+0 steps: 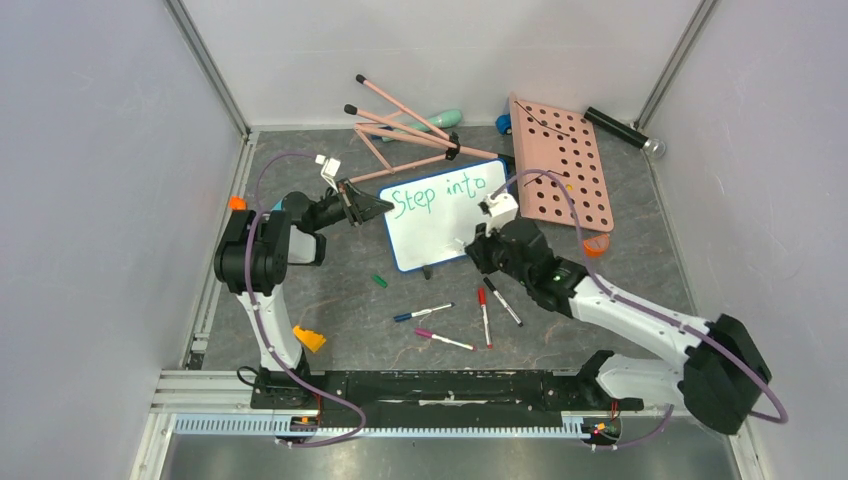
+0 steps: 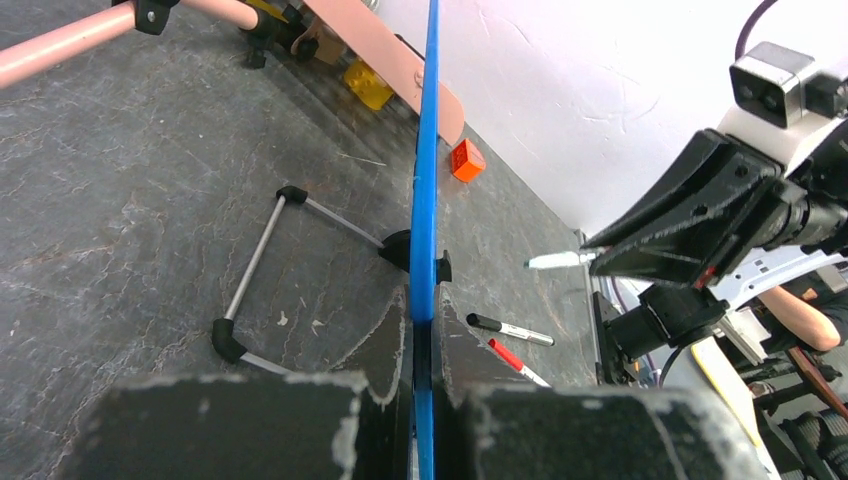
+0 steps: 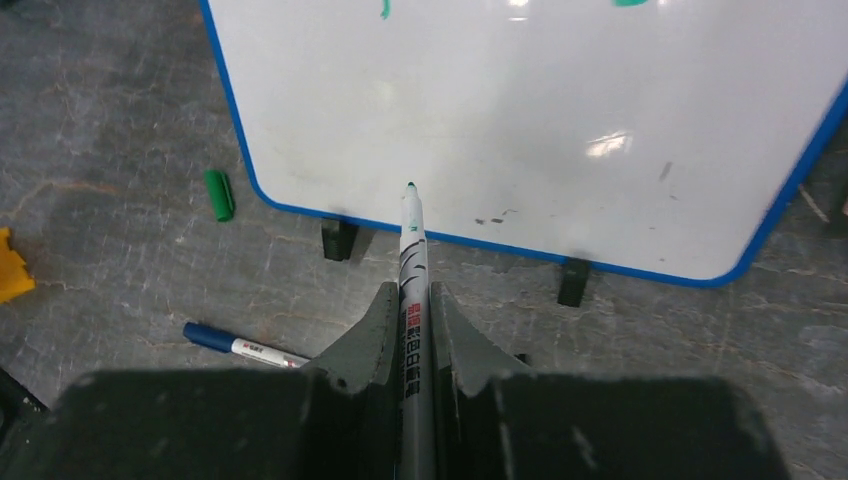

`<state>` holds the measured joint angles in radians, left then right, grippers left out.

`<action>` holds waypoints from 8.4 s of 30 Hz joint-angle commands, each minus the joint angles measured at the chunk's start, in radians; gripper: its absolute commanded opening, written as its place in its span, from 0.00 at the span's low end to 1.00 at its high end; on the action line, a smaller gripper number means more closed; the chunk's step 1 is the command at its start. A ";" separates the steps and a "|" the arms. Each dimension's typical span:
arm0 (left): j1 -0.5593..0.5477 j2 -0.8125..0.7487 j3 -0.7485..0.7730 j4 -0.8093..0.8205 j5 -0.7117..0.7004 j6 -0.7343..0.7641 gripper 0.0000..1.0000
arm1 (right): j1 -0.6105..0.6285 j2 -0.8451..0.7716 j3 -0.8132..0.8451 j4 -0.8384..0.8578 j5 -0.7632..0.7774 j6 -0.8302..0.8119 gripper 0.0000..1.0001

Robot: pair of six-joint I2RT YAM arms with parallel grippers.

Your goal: Write a sentence on the whiteboard

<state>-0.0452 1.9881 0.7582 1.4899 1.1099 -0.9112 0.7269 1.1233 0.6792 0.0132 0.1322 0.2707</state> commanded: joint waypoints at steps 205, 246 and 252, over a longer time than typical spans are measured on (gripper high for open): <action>0.017 -0.016 0.030 0.067 0.028 0.057 0.02 | 0.160 0.503 0.458 -0.032 0.203 -0.109 0.00; 0.017 -0.012 0.032 0.067 0.029 0.053 0.02 | 0.127 0.446 0.468 -0.043 0.229 -0.105 0.00; 0.018 -0.012 0.032 0.067 0.029 0.052 0.02 | 0.104 0.425 0.436 -0.048 0.239 -0.099 0.00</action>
<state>-0.0338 1.9778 0.7639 1.4826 1.1263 -0.9070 0.8471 1.5932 1.1316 -0.0677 0.3561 0.1646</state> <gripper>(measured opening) 0.059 0.122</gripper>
